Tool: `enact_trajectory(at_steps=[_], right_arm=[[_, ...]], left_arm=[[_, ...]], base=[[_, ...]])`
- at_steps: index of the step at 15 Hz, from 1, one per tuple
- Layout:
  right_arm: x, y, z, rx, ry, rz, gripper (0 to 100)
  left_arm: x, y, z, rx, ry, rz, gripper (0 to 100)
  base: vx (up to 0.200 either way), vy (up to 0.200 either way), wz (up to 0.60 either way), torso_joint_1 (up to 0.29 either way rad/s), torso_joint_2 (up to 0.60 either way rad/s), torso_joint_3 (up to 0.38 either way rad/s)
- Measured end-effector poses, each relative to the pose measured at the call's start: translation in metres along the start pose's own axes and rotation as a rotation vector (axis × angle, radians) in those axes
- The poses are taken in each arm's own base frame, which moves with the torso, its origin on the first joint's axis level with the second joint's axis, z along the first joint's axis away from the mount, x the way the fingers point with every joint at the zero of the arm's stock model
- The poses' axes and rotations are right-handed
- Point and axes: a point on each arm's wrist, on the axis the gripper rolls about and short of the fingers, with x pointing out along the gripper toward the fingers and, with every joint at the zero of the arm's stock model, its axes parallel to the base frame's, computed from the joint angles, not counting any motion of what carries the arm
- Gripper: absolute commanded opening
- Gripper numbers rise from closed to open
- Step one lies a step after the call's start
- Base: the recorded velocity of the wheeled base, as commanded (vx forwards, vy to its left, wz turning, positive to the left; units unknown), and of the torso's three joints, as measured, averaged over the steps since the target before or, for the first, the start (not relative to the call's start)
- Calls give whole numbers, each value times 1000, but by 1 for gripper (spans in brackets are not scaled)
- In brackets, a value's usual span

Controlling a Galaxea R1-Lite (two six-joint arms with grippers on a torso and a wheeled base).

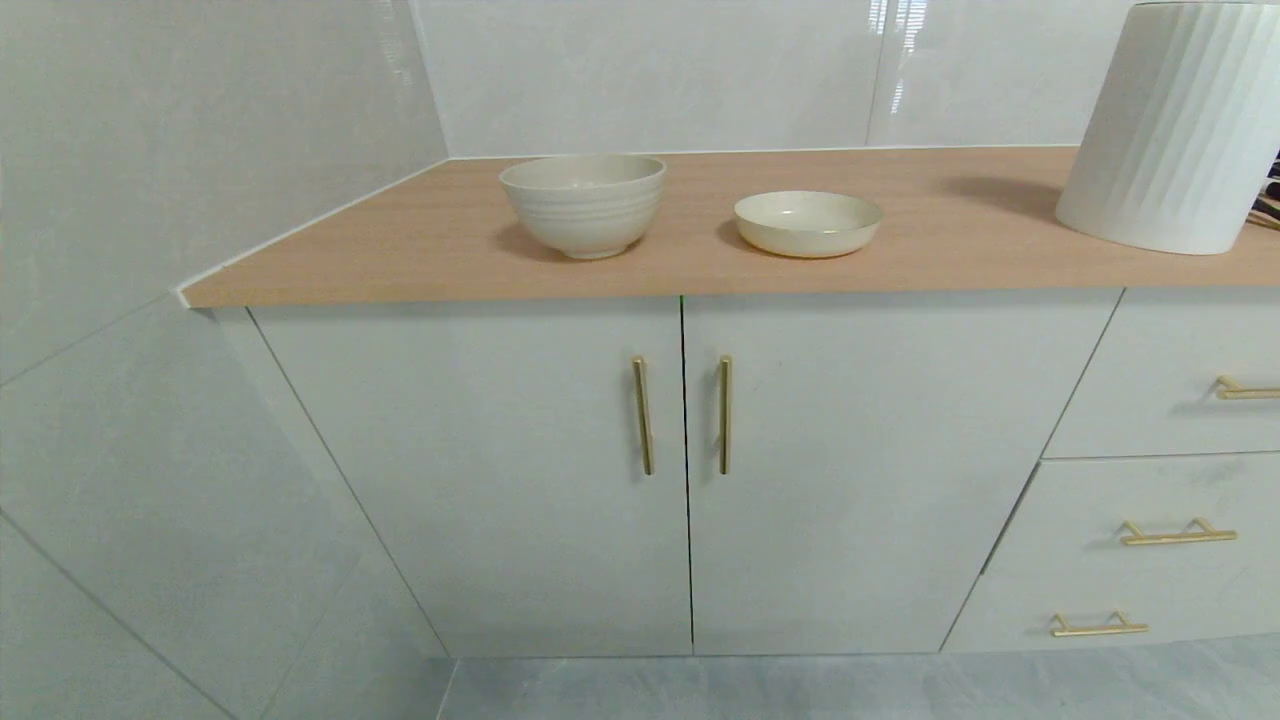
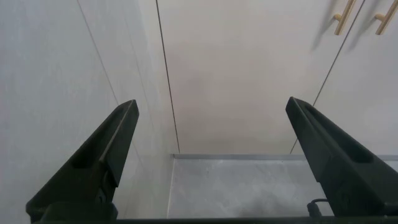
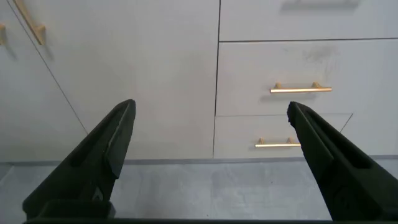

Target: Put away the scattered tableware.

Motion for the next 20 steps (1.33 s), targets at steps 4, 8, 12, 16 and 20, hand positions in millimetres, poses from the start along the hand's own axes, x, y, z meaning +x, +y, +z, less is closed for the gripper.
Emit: enact_trajectory(at_steps=[4, 8, 12, 16, 20], right_arm=[[-7, 1, 55, 79, -81, 91, 100], [33, 8, 99, 84, 129, 339, 100], [110, 26, 124, 102, 348, 547, 100], [199, 86, 143, 143, 448, 771, 100], [268, 154, 145, 155, 442, 909, 100]], left_arm=[[0, 0, 0, 0, 0, 0, 100], [0, 0, 0, 0, 0, 0, 100], [0, 0, 0, 0, 0, 0, 100], [0, 0, 0, 0, 0, 0, 100], [0, 0, 0, 0, 0, 0, 100]], base=[[0, 0, 0, 0, 0, 0], [0, 0, 0, 0, 0, 0], [0, 0, 0, 0, 0, 0], [0, 0, 0, 0, 0, 0], [0, 0, 0, 0, 0, 0]])
